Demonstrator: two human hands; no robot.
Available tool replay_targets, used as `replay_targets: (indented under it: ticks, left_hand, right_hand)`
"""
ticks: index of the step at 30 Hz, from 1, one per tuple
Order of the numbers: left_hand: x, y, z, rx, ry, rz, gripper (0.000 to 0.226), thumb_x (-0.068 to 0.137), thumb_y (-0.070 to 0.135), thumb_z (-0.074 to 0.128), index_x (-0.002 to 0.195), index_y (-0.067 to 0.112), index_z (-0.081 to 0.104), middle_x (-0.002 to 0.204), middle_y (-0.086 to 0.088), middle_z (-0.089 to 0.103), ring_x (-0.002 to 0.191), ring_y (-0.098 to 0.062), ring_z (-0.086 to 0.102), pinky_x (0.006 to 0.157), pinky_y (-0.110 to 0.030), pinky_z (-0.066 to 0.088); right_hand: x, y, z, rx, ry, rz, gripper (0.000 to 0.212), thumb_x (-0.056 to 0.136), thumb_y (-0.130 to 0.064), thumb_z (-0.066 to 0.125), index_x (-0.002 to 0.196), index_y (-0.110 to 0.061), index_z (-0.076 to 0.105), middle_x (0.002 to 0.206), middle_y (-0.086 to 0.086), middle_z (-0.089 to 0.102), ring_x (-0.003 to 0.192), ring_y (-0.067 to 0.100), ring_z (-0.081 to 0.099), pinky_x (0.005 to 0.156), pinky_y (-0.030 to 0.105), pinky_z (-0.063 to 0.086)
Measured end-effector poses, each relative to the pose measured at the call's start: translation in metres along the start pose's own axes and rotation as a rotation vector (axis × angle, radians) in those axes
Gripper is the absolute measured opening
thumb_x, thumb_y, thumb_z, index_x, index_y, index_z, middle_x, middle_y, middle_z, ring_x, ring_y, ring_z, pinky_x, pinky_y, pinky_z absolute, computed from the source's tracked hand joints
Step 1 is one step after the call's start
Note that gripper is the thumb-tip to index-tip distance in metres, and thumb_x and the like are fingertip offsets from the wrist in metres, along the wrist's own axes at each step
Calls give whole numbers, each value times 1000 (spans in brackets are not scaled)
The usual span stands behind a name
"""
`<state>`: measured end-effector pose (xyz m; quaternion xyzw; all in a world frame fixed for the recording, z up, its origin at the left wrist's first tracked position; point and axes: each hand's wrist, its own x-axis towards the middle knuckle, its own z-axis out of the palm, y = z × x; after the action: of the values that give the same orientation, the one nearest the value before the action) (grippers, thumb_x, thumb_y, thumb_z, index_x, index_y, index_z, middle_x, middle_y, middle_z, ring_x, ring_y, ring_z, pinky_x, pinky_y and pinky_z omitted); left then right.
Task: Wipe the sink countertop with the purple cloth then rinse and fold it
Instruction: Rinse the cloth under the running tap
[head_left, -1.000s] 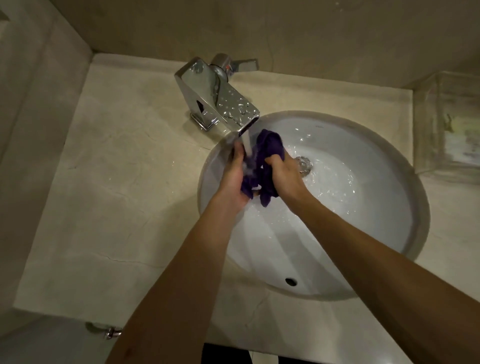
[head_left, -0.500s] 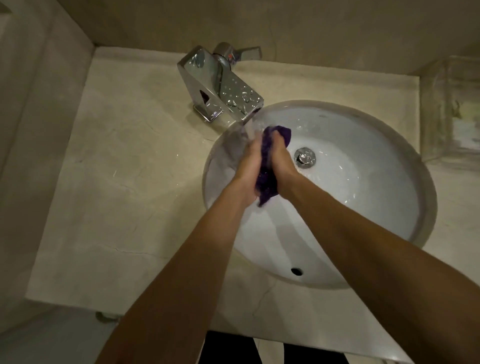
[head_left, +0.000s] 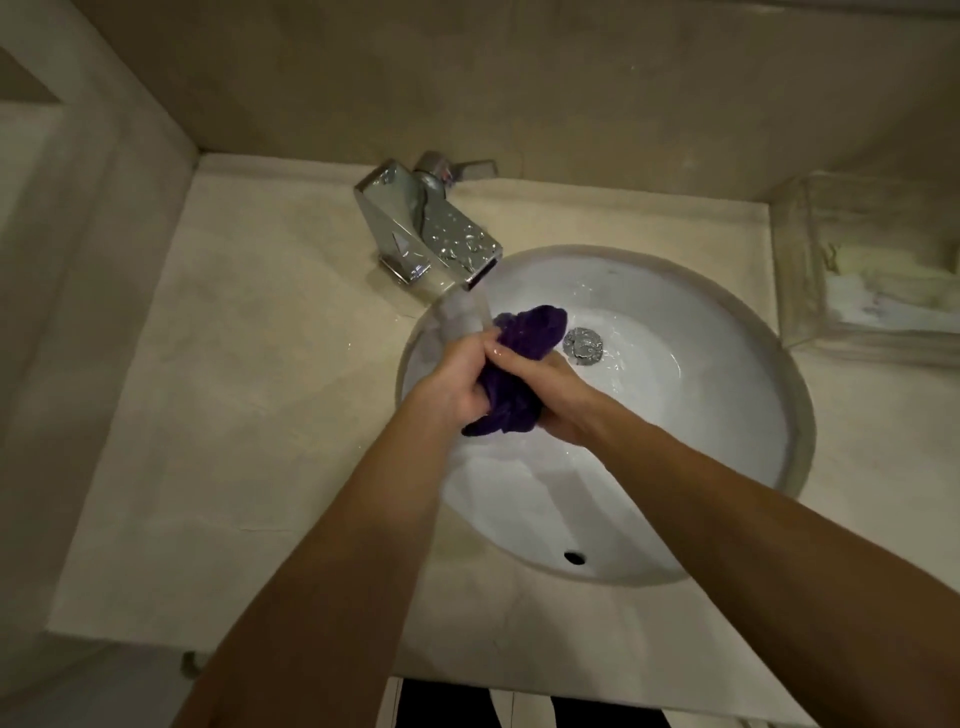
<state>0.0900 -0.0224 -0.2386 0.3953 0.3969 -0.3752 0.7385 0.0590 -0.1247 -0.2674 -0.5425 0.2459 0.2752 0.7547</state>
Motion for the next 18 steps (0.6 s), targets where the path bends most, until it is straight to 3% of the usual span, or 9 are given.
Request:
replay_targets:
  ticks: [2,5,7,9,12,16,18]
  left_hand:
    - [5,11,-14,191,-54,-6,41,107,28,46,136,3,59,119,-18,68,102,-28,67,81,-41,56]
    - [-1,10,-9,390,-109,16,46,107,41,41,130,8,63,119,-14,70,105,-30,69,78,-45,59]
    - [-10,8,-2,557,-109,97,44,106,46,40,124,15,65,110,-6,71,96,-23,69,68,-36,57]
    - [-18,8,-1,716,-80,146,38,105,45,41,117,20,66,105,-1,69,98,-16,64,76,-35,51]
    - [-25,2,-1,820,0,238,35,103,42,44,116,21,69,109,0,75,103,-19,66,91,-40,46]
    - [-33,4,17,962,189,615,12,92,24,58,89,22,70,99,1,74,94,-23,70,85,-35,56]
    - [-46,11,36,1049,152,734,12,91,19,60,93,22,71,99,2,71,97,-22,69,91,-35,55]
  right_hand:
    - [-4,-5,-11,-76,-27,-53,40,86,-11,80,123,-4,66,110,14,75,107,28,73,90,39,61]
    - [-10,-15,-20,-247,58,-45,54,68,-19,95,114,-7,70,103,15,77,98,33,75,88,51,61]
    - [-16,-25,-27,-321,135,-29,54,63,-23,97,109,-9,73,99,12,79,91,28,77,76,42,64]
    - [-26,-33,-37,-345,174,-9,45,68,-20,93,108,-10,73,98,11,79,88,25,77,65,33,61]
    - [-40,-38,-54,-293,173,29,38,77,-20,85,111,-11,71,101,12,78,92,27,76,74,37,63]
    - [-48,-36,-70,-214,195,69,39,79,-22,83,113,-9,70,103,15,78,93,32,76,83,47,62]
    - [-52,-35,-70,-198,217,74,42,76,-22,85,113,-9,70,102,13,78,93,31,76,86,50,62]
